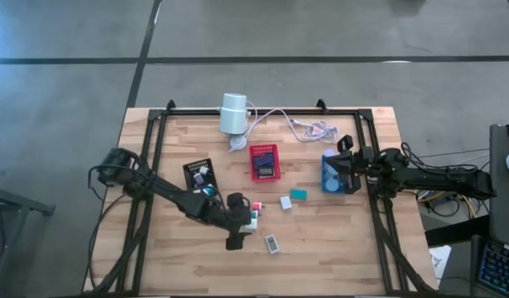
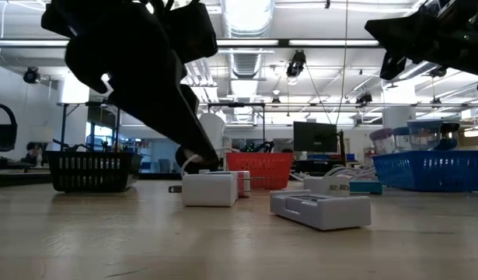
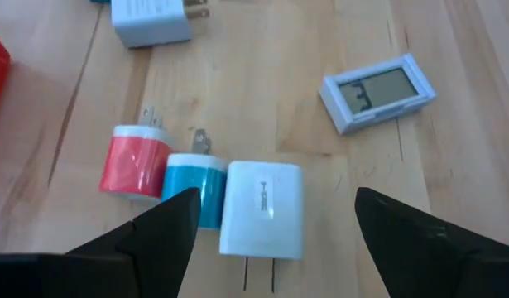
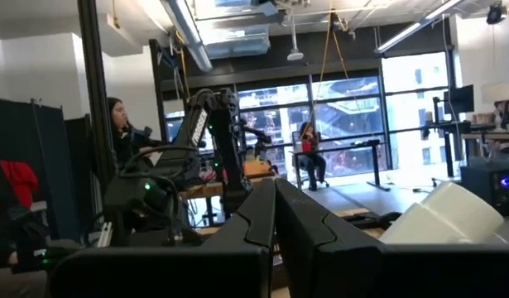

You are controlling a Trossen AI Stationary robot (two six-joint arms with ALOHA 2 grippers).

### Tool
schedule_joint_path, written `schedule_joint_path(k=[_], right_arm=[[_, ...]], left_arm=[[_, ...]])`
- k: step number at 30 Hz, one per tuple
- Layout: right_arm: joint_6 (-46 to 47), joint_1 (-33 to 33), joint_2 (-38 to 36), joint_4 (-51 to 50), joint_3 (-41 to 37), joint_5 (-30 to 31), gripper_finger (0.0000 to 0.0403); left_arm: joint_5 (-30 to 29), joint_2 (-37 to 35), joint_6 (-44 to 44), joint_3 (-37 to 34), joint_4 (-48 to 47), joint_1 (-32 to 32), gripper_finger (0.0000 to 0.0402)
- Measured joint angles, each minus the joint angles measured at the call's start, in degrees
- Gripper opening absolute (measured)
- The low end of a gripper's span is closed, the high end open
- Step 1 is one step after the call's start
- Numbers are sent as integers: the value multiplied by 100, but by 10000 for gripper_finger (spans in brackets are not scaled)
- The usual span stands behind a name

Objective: Pick & Place Office items
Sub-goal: Put the left white charger adapter into the black basket

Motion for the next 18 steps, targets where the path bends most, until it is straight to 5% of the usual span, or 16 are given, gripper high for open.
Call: schedule_joint_path(k=[5,18], right_arm=[[-13,0,-4,-23,0,0,8],[303,0,-3,156,0,0,8]], left_arm=[[379,7,-110,0,-89,-22,319],[180,9,-623,-4,-337,-22,310]])
